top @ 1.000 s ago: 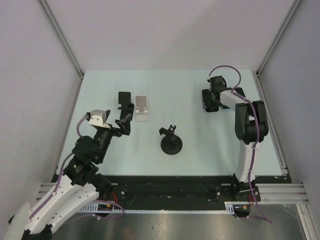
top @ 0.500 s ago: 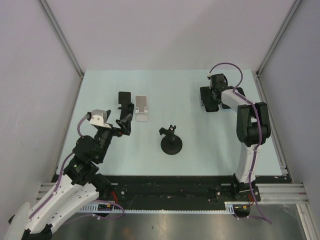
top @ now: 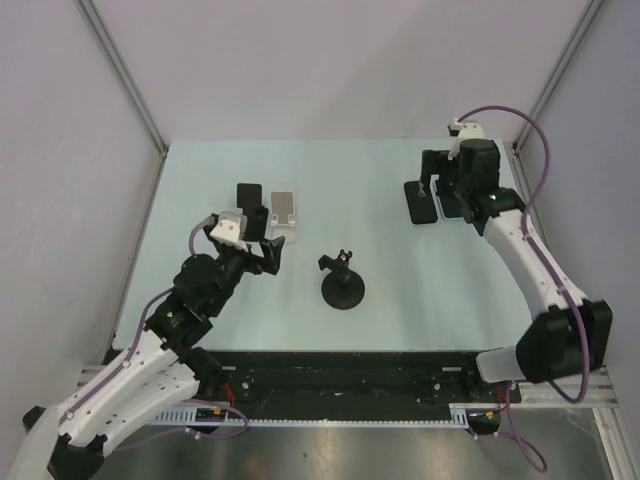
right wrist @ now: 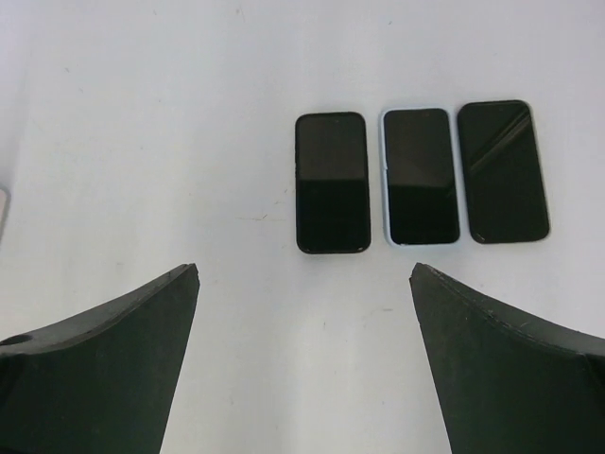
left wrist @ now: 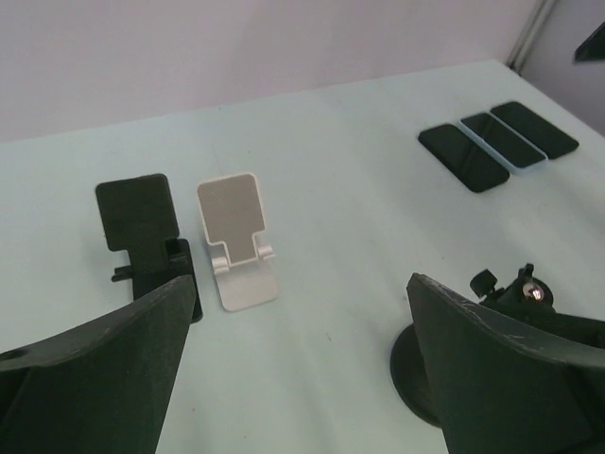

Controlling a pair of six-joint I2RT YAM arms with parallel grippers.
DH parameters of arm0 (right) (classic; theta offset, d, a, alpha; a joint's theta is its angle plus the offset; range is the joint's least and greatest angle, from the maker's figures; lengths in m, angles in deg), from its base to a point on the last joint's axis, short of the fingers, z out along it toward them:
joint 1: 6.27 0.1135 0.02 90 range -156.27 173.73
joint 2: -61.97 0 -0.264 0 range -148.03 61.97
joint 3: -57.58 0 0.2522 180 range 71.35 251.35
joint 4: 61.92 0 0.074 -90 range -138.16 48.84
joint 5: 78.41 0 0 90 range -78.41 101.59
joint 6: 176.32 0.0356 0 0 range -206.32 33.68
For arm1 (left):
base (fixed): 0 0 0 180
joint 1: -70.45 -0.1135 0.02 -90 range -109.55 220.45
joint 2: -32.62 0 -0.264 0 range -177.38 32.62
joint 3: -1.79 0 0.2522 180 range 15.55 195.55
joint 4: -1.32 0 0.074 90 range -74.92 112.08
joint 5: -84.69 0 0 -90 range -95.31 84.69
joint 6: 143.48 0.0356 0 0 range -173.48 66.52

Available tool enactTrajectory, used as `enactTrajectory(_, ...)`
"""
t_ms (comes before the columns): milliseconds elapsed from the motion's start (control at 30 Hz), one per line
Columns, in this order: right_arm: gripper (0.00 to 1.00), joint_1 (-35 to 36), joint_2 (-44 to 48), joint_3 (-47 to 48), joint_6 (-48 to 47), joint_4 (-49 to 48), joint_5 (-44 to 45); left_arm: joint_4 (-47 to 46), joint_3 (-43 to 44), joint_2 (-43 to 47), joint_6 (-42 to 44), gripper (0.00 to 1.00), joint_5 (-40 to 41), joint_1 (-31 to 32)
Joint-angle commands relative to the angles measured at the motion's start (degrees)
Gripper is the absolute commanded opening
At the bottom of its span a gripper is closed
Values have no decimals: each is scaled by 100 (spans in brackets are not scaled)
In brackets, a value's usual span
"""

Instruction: Remove the phone from the phone stand

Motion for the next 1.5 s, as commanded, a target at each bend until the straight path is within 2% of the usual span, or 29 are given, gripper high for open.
enactTrajectory(0,100,-43,1220,-545,447,41,346,205,400,-451,-275,100,-902,-26)
enactTrajectory(133,100,-70,2484,-1134,554,146,522,442,734,-1014,-662,100,-1502,61)
enactTrajectory(300,100,-70,3401,-1775,563,515,627,653,1112,-1532,-671,100,-1688,421)
enactTrajectory(600,100,-70,4701,-2532,554,656,873,1066,1297,-2104,-575,79,-1679,694)
enactTrajectory(733,100,-78,4800,-2655,527,568,988,1190,1394,-2289,-452,68,-1741,721)
enactTrajectory(933,100,-96,4747,-2690,545,586,900,1243,1605,-2737,-416,57,-1889,721)
enactTrajectory(1367,100,-202,4817,-2717,519,568,839,1269,1948,-3361,-434,43,-2276,721)
enactTrajectory(1467,100,-228,4817,-2726,519,568,804,1269,1983,-3405,-451,31,-2294,721)
